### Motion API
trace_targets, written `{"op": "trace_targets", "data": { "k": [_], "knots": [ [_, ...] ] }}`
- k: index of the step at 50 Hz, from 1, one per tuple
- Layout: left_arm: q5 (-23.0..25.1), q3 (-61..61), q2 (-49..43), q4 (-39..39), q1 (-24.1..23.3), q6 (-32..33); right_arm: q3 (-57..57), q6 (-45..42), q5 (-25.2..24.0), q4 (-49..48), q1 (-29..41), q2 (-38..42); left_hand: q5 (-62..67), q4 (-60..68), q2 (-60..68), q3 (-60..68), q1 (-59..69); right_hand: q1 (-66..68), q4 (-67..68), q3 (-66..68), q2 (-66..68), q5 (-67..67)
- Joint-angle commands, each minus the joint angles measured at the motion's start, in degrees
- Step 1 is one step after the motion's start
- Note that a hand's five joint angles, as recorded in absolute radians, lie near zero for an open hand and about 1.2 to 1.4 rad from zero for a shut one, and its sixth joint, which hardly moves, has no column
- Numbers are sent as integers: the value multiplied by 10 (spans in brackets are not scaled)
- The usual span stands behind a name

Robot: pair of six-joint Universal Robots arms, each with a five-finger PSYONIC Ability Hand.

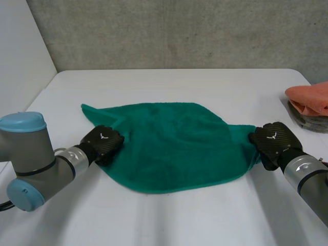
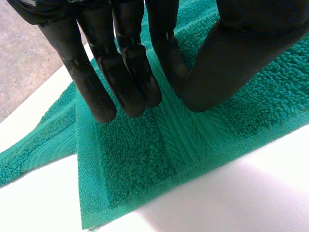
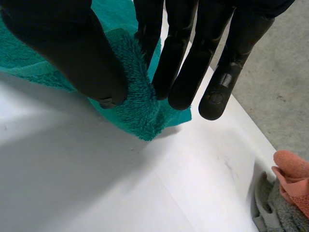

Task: Fold the laundry.

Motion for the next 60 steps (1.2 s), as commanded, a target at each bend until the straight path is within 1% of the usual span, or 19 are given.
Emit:
{"op": "trace_targets", "data": {
  "k": [1,3,7,11,20,25,30,37,39,42,43,44,46,47,48,53,57,58,60],
  "knots": [
    [-2,-16,37,-7,5,0,-1,1,4,0,2,-9,-177,-195,-194,-191,-168,239,118,123,126,137],
    [3,-37,75,-13,8,0,-1,2,3,0,2,-9,-380,-398,-396,-393,-370,239,118,123,126,137],
    [16,-68,104,-14,19,3,-1,2,2,0,2,-9,-387,-406,-404,-401,-378,239,118,123,126,137],
    [40,-81,102,-16,26,8,-1,2,1,0,1,-8,-379,-397,-395,-393,-369,239,118,123,126,137],
    [49,-71,85,-12,39,6,-1,2,1,0,0,-8,-349,-367,-365,-362,-339,239,118,123,126,137],
    [49,-68,62,-12,30,5,1,2,-1,0,0,-7,-350,-369,-367,-364,-341,239,118,123,126,137],
    [49,-62,53,-7,-3,2,4,1,-2,-1,0,-7,-354,-372,-370,-367,-344,239,118,123,126,137],
    [45,-51,40,-5,-13,2,5,1,-2,0,0,-7,-344,-362,-360,-357,-334,239,118,123,126,137],
    [44,-47,32,-4,-14,3,5,1,-2,-1,0,-7,-317,-335,-333,-331,-307,239,118,123,126,137],
    [42,-36,22,-4,-16,2,5,0,-2,0,0,-7,-216,-234,-232,-230,-207,239,118,123,126,137],
    [42,-34,22,-4,-16,2,5,1,-2,0,0,-7,-172,-191,-189,-186,-163,239,118,123,126,137],
    [41,-31,22,-4,-16,2,5,1,-2,0,0,-7,-82,-100,-98,-96,-73,239,118,123,126,137],
    [41,-28,22,-3,-16,2,4,0,-2,0,0,-7,9,-9,-7,-5,19,239,118,123,126,137],
    [39,-27,22,-3,-16,2,4,0,-2,0,0,-7,100,81,83,86,109,239,118,123,126,137],
    [38,-27,23,-2,-16,2,3,0,-1,0,0,-7,134,115,117,120,143,239,118,123,126,137],
    [1,-29,71,-10,-14,-2,-10,-4,4,8,0,-14,134,116,118,120,143,239,118,123,126,137],
    [-31,-47,163,-21,-11,-4,-49,-18,4,84,2,-72,134,116,118,120,143,239,118,123,126,137],
    [-38,-57,195,-28,-10,-6,-75,-31,2,140,2,-97,134,116,118,120,143,239,118,123,126,137],
    [-43,-64,232,-37,-8,-5,-108,-46,0,197,2,-113,134,116,118,120,143,239,118,123,126,137]
  ]
}}
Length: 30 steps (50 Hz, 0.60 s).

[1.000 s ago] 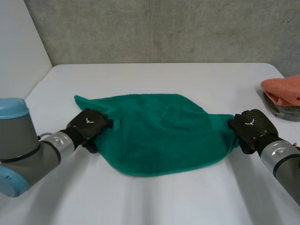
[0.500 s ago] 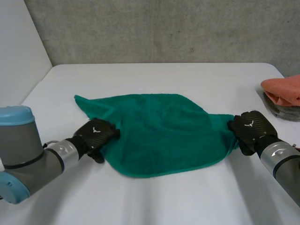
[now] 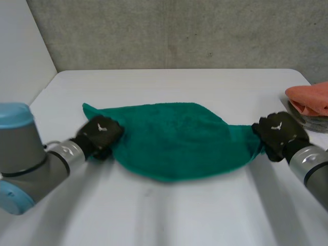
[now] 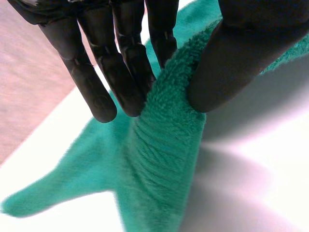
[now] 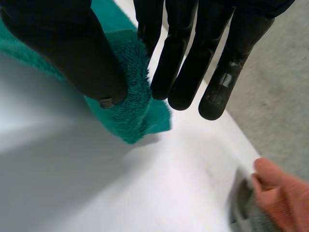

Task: Fold the laundry.

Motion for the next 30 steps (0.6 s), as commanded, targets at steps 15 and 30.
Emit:
{"op": "trace_targets", "data": {
  "k": [15,30],
  "knots": [
    [-69,-35,198,-185,15,20,-241,-164,15,428,7,7,150,116,118,122,167,239,118,123,126,137],
    [-177,304,-72,-80,-26,27,-546,-48,73,246,78,247,150,116,118,122,167,239,118,123,126,137]
  ]
}}
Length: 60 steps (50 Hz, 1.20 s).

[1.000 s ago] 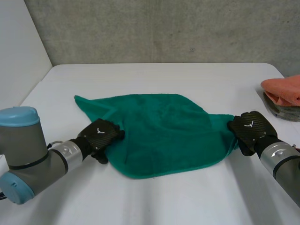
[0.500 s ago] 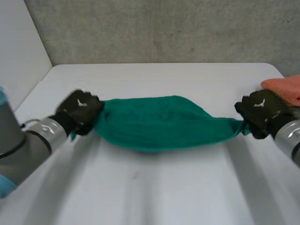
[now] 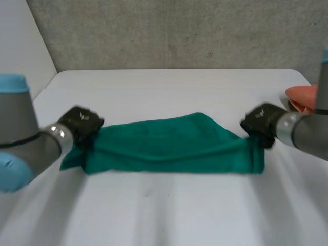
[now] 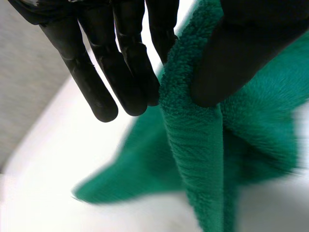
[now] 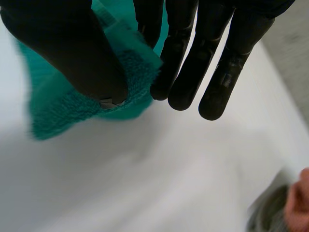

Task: Fold the laundry.

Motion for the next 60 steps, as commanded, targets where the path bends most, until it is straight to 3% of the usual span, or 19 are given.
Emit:
{"op": "trace_targets", "data": {
  "k": [1,7,12,24,28,29,36,39,43,47,48,55,60],
  "knots": [
    [-24,195,-67,116,-24,-29,-176,56,37,-153,28,59,150,113,116,119,166,239,118,123,126,137],
    [-51,277,-47,331,-42,-135,-286,91,35,-377,50,37,150,113,116,119,166,239,118,123,126,137],
    [-87,270,9,359,-42,-155,-289,108,26,-433,50,5,150,113,116,119,166,239,118,123,126,137],
    [-86,71,35,294,-41,-151,-151,93,-103,-248,29,-19,150,113,116,119,166,239,118,123,126,137],
    [-72,-6,29,252,-43,-149,-78,16,-146,-157,-16,-19,150,113,116,119,166,239,118,123,126,137],
    [-65,-34,27,242,-43,-146,-45,-39,-160,-127,-29,-20,150,113,116,119,166,239,118,123,126,137],
    [-47,-103,11,229,-50,-132,82,-269,-177,-48,-58,-5,150,113,116,119,166,239,118,123,126,137],
    [-47,-106,-2,228,-51,-124,104,-279,-178,-60,-57,5,150,113,116,119,166,236,116,120,124,134],
    [-47,-104,-4,228,-49,-120,126,-214,-177,-120,-56,12,150,113,116,119,166,-12,-133,-129,-125,-115],
    [-47,-105,3,227,-49,-120,149,-71,-175,-198,-59,5,150,113,116,119,166,-103,-224,-220,-216,-206],
    [-48,-105,7,227,-49,-120,162,-10,-174,-222,-59,-2,150,113,116,119,166,-180,-301,-296,-293,-282],
    [-48,-112,33,226,-51,-124,238,207,-150,-265,-68,-64,150,113,116,119,166,-251,-372,-368,-364,-354],
    [-48,-111,37,226,-51,-124,288,253,-124,-279,-74,-90,150,113,116,119,166,-268,-389,-385,-381,-371]
  ]
}}
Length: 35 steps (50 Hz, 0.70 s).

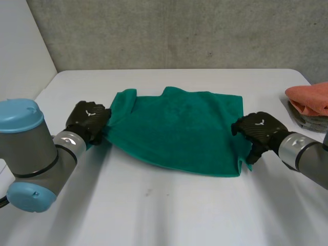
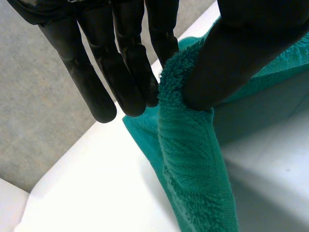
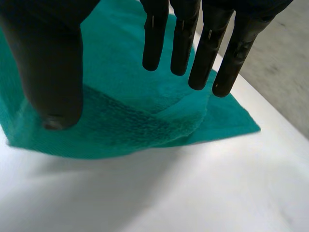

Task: Fold the laundry.

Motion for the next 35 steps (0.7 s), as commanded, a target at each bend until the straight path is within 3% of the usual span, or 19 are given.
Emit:
{"op": "trace_targets", "data": {
  "k": [1,18,28,35],
  "knots": [
    [0,1,10,0,1,-2,87,99,40,-20,-9,-47,136,111,112,115,160,27,-11,-11,-13,-11],
    [2,8,-1,2,9,-5,180,93,89,-118,-5,-84,136,111,112,115,160,35,-2,-2,-5,-2],
    [1,17,-8,2,14,-5,190,4,89,-164,-9,-61,136,111,112,115,160,69,31,31,29,31],
    [1,18,-10,2,14,-5,176,-12,86,-166,-8,-29,136,111,112,115,160,104,67,67,64,67]
  ]
}}
